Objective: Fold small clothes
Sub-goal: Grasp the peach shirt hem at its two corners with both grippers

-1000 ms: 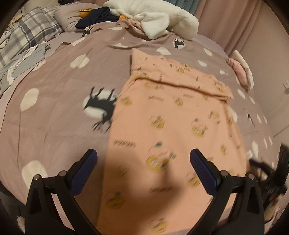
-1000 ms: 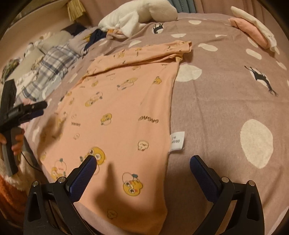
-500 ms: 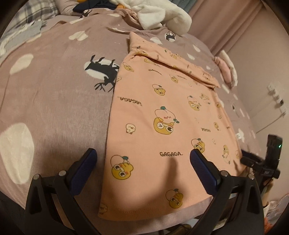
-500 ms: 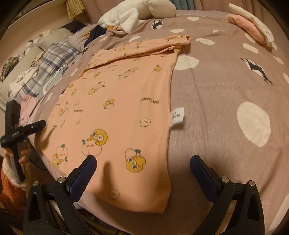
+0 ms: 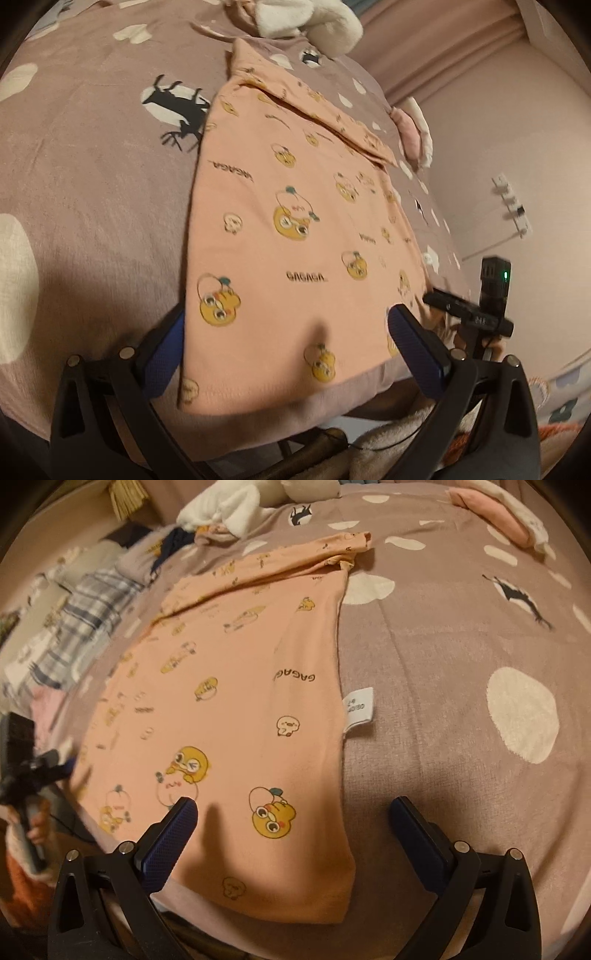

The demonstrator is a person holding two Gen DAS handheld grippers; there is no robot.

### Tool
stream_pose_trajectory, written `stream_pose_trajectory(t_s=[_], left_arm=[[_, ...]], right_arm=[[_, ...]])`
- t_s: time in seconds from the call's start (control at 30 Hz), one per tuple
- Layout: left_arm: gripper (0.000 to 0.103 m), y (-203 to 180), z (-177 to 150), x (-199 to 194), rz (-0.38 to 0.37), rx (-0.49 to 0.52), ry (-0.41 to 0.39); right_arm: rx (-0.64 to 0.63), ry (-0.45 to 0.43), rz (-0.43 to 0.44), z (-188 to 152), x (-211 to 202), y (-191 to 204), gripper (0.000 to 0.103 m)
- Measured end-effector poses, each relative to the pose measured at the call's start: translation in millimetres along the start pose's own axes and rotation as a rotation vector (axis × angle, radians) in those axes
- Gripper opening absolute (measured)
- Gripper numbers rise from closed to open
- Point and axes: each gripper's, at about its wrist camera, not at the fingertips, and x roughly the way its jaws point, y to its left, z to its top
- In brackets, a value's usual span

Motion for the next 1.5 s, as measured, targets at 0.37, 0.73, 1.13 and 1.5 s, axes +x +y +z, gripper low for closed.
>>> stream_pose_trajectory(t_s=[0.37,0.73,1.13,1.5], left_arm=[[0.102,-3.8,-9.0,6.1,-0.130,-0.124,0.048],[0.101,-2.8,-11.8,4.4,-0.186,-0.178,0.057],[0.030,28.5,-14.5,-4.2,-0.101,-0.355,0.032],[0.007,43.2,-17.6,-9.5,-0.044,-0.397,0.004]], right_arm=[[0.129,-0.014,0.247,-5.2,-4.7,-0.6,0.103],[0.155,-0.015,0.357,-22.0,-11.0,-7.3,0.103],[0.118,-0.046,0.279,-23.3,-7.2,2.1,0.103],[0.043,-0.093,0.070,-22.5,-7.7,12.8,0.064]])
